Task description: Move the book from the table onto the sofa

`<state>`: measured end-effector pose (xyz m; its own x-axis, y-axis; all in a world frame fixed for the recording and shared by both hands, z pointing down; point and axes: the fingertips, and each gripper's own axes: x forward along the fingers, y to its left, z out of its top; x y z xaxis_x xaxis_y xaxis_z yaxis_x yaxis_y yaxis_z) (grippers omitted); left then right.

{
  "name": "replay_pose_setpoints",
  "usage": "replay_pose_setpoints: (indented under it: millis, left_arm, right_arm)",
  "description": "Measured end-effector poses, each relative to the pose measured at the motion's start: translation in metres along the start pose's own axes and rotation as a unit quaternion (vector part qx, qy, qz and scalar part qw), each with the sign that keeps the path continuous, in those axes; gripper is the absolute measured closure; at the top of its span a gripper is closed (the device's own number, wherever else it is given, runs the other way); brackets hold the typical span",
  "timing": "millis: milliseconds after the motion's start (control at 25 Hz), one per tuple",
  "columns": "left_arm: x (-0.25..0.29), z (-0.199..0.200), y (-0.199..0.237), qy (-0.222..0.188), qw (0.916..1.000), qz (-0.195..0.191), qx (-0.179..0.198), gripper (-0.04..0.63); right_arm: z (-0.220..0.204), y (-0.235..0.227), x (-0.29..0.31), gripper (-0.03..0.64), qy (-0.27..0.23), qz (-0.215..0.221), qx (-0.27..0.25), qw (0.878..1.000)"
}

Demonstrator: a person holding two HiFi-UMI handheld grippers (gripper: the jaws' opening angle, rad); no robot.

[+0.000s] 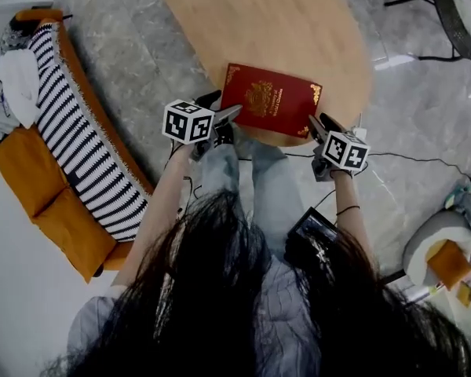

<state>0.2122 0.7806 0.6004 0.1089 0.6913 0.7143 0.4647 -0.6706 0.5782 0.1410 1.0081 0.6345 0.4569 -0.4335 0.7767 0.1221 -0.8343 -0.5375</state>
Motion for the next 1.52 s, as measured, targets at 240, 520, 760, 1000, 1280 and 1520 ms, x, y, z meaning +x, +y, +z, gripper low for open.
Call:
replay_pose_setpoints:
  millis: [240,520,760,1000,1280,1520]
  left_arm:
    - [0.025,-0.018,0.026,0.017,0.9994,0.009,-0.028,0.288]
    - [0.041,-0.028,0.034,0.013,0.9975,0.004,-0.07,0.287]
    - [0.05,-0.032,0.038,0.015,0.9957,0.004,-0.091,0.287]
    - [0.05,-0.038,0.035,0.047,0.9919,-0.003,-0.118,0.29]
    - [0.017,0.0,0.012,-0.022,0.9938,0.012,-0.109,0.298]
    - [-0.011,0.047,-0.021,-0.09,0.9886,0.014,-0.119,0.307]
  right_arm:
    - [-0.012,-0.014,0.02,0.41,0.026,0.019,0.008,0.999]
    - [-0.013,-0.009,0.031,0.41,0.041,0.068,0.023,0.997]
    - [-0.015,-0.005,0.036,0.41,0.059,0.094,0.021,0.994]
    - [-0.013,-0.007,0.035,0.411,0.066,0.07,0.008,0.995]
    - [0.02,0.017,-0.002,0.414,0.034,0.073,0.001,0.997]
    - [0.075,0.037,-0.045,0.417,-0.009,0.072,-0.03,0.997]
